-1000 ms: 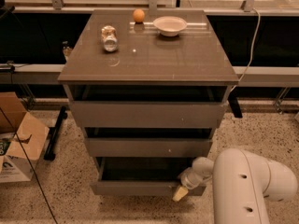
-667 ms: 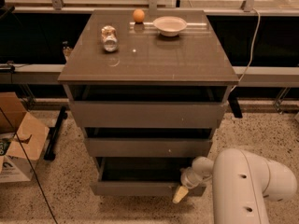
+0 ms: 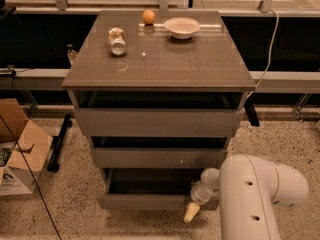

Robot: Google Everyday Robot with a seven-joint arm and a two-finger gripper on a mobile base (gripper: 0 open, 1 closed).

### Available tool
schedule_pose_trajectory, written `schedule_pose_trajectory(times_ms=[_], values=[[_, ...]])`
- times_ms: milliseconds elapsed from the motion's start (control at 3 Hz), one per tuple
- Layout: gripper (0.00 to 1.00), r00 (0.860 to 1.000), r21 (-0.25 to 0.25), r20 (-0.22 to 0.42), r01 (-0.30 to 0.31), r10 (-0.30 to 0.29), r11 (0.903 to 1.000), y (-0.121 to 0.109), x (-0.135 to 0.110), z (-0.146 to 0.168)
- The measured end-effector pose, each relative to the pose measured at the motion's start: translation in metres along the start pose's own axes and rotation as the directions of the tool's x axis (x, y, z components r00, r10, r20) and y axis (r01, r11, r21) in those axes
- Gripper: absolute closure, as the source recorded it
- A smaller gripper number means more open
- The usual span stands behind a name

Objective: Open bottom drawer

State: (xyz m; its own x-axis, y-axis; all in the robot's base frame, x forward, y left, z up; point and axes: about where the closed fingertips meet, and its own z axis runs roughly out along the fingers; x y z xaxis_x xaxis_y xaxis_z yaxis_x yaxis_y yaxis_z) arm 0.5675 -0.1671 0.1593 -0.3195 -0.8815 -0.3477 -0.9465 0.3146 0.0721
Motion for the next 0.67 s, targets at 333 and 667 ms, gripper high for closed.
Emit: schedule_pose_trajectory(times_ms=[333, 667], values=[[0.18, 1.0, -0.014, -0.001, -0.015, 0.015, 0.9998, 0.021, 0.011, -0.007], [0.5, 0.999, -0.039, 0.021, -0.042, 0.043, 0.9983, 0.052, 0.025, -0.011]])
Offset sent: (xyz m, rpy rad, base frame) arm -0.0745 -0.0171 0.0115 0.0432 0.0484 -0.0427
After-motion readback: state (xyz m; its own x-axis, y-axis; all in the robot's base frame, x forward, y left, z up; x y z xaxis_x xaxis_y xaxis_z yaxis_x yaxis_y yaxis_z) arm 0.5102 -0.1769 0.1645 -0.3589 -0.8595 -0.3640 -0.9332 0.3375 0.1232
